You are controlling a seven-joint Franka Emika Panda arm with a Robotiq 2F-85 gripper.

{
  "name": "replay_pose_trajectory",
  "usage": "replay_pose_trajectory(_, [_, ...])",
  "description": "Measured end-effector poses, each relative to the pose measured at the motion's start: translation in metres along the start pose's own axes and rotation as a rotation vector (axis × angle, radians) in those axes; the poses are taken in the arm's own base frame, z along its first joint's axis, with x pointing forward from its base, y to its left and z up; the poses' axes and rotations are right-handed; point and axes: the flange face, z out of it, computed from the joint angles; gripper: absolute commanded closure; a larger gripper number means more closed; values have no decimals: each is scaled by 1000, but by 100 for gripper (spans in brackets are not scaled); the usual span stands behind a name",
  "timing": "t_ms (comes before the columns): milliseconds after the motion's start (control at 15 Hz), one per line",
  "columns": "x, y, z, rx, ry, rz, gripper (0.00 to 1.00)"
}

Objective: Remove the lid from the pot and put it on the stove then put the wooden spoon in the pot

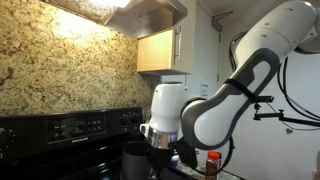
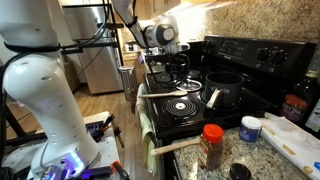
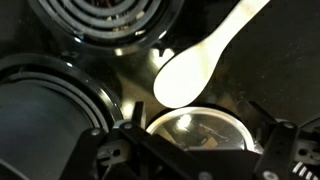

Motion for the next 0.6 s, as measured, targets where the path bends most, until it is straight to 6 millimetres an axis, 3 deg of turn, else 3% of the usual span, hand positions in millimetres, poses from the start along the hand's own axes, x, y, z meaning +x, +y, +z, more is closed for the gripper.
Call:
replay_pose_trajectory(133, [-33,-5,1,-3,14,18,0])
replay_pose_trajectory(267, [-51,-9,1,-1,19,11,0])
replay_pose_trajectory(600, [-55,-9,-2,-3,21,10,0])
